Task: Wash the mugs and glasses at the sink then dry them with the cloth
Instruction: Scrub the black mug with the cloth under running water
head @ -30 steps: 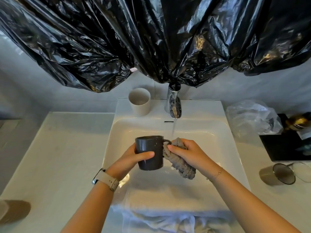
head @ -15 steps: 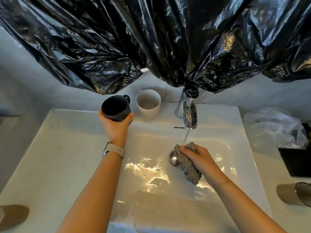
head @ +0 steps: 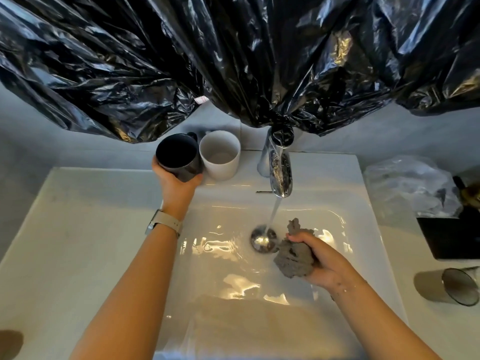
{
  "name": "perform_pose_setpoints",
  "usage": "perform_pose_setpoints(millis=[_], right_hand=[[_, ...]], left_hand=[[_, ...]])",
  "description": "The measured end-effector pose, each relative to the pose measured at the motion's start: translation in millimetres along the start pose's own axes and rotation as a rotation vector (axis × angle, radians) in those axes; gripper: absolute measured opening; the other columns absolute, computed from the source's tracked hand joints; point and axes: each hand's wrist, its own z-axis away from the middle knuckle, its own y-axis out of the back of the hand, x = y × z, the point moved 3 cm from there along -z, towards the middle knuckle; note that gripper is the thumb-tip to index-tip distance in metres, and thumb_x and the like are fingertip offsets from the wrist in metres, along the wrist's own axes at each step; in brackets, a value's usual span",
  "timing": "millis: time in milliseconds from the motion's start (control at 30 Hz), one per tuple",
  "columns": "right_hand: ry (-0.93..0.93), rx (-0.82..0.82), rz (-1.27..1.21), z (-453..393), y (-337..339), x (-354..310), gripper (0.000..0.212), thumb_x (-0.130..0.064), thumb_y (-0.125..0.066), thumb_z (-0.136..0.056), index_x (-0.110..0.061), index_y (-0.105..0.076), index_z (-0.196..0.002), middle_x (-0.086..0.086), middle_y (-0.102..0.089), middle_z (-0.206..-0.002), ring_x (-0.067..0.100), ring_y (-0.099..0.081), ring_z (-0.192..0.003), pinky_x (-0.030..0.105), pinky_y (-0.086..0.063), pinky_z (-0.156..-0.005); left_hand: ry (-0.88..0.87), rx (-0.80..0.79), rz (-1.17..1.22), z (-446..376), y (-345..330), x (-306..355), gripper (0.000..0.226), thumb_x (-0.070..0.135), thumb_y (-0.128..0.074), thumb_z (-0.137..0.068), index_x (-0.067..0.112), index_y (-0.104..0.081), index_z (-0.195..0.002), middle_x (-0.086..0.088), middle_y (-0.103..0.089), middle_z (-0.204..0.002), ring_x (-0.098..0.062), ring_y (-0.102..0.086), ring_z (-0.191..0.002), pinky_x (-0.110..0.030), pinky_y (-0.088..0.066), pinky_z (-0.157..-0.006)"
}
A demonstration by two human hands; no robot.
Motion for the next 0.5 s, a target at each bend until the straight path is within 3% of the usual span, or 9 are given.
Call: perform_pose_setpoints(millis=[100,200,300,367,433,500], right_hand=[[0.049,0.0,-0.054,-5,7,2,0.019,-0.002,-0.06,-0.075,-0.006,-0.062,-0.093,0.019,-0.065,-0.103,0.034,-0.067,-0.087,0.035,-0.055,-0.069],[0.073,-0.055,-0.068,-2,8,4,0.018,-0.006,-0.059,-0.082,-0.009,-0.071,-0.095,0.012,-0.068,-0.09,0.022,-0.061,-0.07,0.025,-0.042,-0.064],[0.135,0.005,-0.067,2,16,3,0.028,-0.019,-0.068,-0.081,-0.013,-0.066,-0.109,0.006,-0.066,-0.081,0.017,-0.06,-0.062,0.028,-0.05,-0.054],[0.146,0.077,-0.001,9,22,4,0.025,-0.034,-0.074,-0.079,-0.014,-0.068,-0.092,0.005,-0.063,-0.073,0.015,-0.059,-0.05,0.026,-0.048,-0.044],[0.138,0.199,0.077,18,30,6,0.032,-0.048,-0.076,-0.078,-0.018,-0.065,-0.075,0.005,-0.062,-0.067,0.017,-0.055,-0.046,0.025,-0.046,-0.046],[0.159,0.327,0.125,27,36,8,0.031,-0.045,-0.072,-0.083,-0.019,-0.06,-0.073,0.005,-0.06,-0.06,0.019,-0.052,-0.044,0.024,-0.043,-0.047]], left_hand=[[0.005,-0.084,-0.041,3,-1,3,0.1,-0.009,-0.08,-0.071,0.02,-0.017,-0.143,-0.005,-0.038,-0.142,-0.018,-0.045,-0.131,-0.031,-0.042,-0.109],[0.025,-0.211,-0.109,5,-2,3,0.096,-0.001,-0.081,-0.075,0.03,-0.019,-0.14,0.004,-0.042,-0.138,-0.005,-0.048,-0.124,-0.021,-0.042,-0.104],[0.042,-0.239,-0.203,13,0,4,0.093,0.01,-0.08,-0.078,0.026,-0.023,-0.148,0.015,-0.043,-0.138,0.011,-0.047,-0.116,-0.007,-0.036,-0.096],[0.075,-0.163,-0.23,25,5,5,0.096,0.016,-0.078,-0.081,0.022,-0.017,-0.155,0.01,-0.034,-0.149,0.003,-0.037,-0.129,-0.012,-0.03,-0.101],[0.128,-0.077,-0.266,46,13,4,0.092,0.026,-0.074,-0.082,0.026,-0.016,-0.155,0.003,-0.025,-0.158,-0.013,-0.03,-0.141,-0.025,-0.029,-0.106],[0.153,-0.049,-0.361,76,18,6,0.086,0.037,-0.069,-0.08,0.032,-0.021,-0.151,0.001,-0.027,-0.158,-0.019,-0.033,-0.141,-0.032,-0.033,-0.108]])
